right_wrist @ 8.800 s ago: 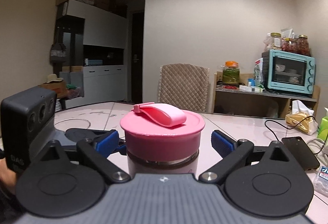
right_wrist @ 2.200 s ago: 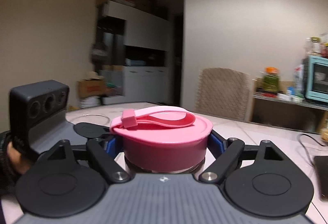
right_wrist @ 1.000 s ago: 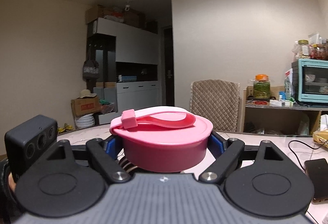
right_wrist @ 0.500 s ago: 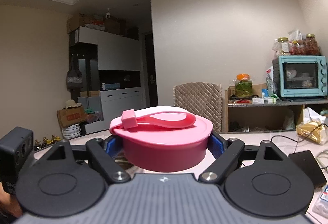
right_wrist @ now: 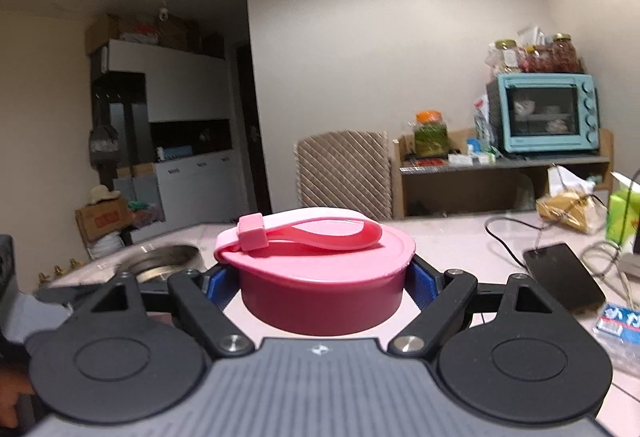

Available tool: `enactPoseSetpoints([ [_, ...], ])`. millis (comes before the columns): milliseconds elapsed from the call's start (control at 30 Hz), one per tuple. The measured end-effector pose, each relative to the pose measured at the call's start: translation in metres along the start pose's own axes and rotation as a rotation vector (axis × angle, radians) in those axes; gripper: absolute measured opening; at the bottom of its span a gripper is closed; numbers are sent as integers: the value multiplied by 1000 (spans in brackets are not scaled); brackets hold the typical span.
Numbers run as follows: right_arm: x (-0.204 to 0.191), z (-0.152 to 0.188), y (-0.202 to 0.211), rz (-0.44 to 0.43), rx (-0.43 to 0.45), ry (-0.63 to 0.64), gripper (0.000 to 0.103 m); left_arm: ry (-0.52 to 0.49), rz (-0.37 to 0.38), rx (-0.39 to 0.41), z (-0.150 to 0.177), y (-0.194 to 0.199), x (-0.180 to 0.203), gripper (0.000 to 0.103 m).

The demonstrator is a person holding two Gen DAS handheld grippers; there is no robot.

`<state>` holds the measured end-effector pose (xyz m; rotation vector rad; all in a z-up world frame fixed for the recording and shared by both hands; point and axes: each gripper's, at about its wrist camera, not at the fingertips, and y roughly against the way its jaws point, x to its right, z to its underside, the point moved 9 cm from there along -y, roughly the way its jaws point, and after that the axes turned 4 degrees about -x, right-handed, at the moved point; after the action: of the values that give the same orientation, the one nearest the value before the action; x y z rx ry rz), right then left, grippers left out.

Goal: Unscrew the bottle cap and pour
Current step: 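Carry the pink lid away from the bottle with the right gripper, then lower the pink lid onto the table and open the right gripper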

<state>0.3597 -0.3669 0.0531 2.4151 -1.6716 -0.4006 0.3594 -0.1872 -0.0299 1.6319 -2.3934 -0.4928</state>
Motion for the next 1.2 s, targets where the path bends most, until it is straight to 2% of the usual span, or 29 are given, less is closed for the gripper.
enactPoseSetpoints([
  [400,4,31,-15,88,-135,33,85,5,-26,-9,-5,-5,-3,90],
  [767,0,51,-24,135,-245,80,85,-5,-41,-17,-5,-3,1,90],
  [1200,-1,69,-30,153,-306,82,85,9,-65,-22,-2,0,2,90],
])
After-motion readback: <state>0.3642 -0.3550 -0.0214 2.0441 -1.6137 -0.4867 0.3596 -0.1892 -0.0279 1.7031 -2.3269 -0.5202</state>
